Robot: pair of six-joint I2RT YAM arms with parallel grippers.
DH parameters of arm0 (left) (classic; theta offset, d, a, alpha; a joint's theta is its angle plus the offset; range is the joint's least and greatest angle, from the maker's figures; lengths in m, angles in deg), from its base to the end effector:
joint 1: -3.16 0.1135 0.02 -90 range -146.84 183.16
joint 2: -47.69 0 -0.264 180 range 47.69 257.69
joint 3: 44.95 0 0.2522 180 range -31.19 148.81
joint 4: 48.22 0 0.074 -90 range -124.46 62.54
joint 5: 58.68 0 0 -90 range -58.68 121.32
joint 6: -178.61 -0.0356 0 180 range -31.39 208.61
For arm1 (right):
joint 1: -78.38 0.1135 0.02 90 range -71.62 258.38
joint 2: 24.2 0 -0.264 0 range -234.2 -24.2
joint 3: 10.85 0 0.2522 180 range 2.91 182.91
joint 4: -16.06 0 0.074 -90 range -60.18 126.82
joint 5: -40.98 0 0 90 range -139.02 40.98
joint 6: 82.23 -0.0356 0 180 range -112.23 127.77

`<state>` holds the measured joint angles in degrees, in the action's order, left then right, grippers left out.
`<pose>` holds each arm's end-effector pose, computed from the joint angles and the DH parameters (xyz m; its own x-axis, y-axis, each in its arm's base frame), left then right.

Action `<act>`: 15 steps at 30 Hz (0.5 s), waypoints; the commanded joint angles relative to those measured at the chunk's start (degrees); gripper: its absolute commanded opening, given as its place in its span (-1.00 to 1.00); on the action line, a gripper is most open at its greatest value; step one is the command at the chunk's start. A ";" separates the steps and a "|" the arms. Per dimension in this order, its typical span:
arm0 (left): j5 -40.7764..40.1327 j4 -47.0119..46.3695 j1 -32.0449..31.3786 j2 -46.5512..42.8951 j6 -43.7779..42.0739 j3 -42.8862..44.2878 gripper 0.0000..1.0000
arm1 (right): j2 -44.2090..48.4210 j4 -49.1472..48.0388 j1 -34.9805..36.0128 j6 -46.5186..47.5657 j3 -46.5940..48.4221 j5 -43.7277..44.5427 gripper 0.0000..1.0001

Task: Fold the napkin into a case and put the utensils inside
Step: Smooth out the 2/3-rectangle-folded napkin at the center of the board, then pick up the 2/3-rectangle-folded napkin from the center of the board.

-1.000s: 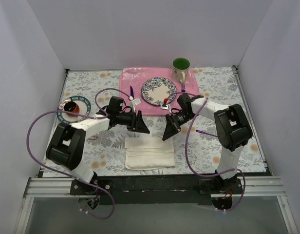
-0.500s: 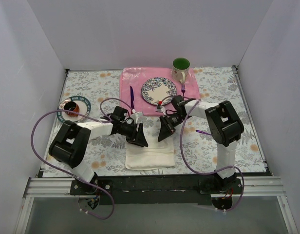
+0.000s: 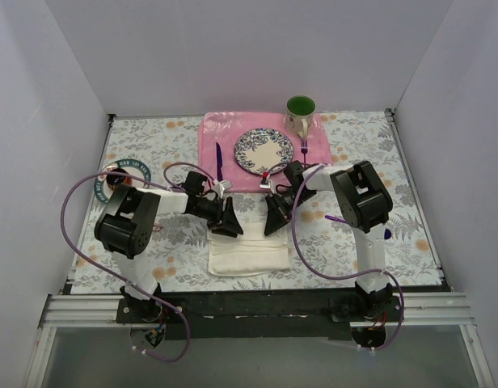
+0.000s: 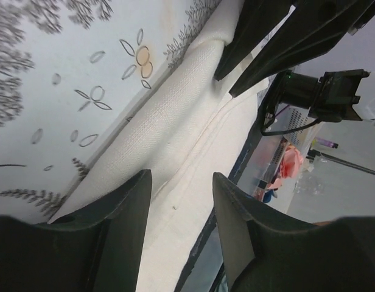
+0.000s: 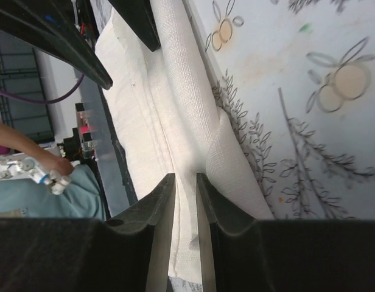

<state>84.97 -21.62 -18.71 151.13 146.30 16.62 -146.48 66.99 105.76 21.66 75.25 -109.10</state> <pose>0.2715 -0.1399 0.1135 -0.8799 -0.1866 0.4371 -0.4650 0.5280 -0.7106 0.3136 0.1972 0.0962 -0.7965 -0.5474 -0.2567 -0.4732 0.3002 0.8282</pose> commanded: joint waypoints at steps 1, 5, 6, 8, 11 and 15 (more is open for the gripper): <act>0.03 -2.20 2.44 -1.91 -3.72 1.76 -0.06 | -1.03 -0.25 -1.19 3.95 4.21 4.97 -0.42; 1.21 0.50 -0.01 -11.74 -11.25 0.87 0.03 | -0.51 -0.08 -1.27 4.13 3.26 5.05 -0.42; -0.98 2.43 -1.41 -16.21 -18.59 1.05 0.03 | -0.24 -0.25 -1.27 4.13 2.73 5.14 -0.42; -11.42 6.14 -7.46 -21.85 -25.23 -1.38 0.02 | 0.63 -1.13 -1.27 3.69 0.80 5.58 -0.42; -30.00 5.88 -19.41 -31.17 -32.45 -5.44 0.03 | 1.25 -2.19 -1.27 3.42 -0.35 6.02 -0.42; -46.59 2.46 -33.57 -36.46 -37.82 -12.29 0.09 | 0.99 -2.71 -1.10 3.25 -0.71 6.20 -0.42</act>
<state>61.13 -19.78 -42.84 117.17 119.14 10.68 -146.00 65.57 104.71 23.32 76.01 -107.87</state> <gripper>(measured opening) 0.529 0.293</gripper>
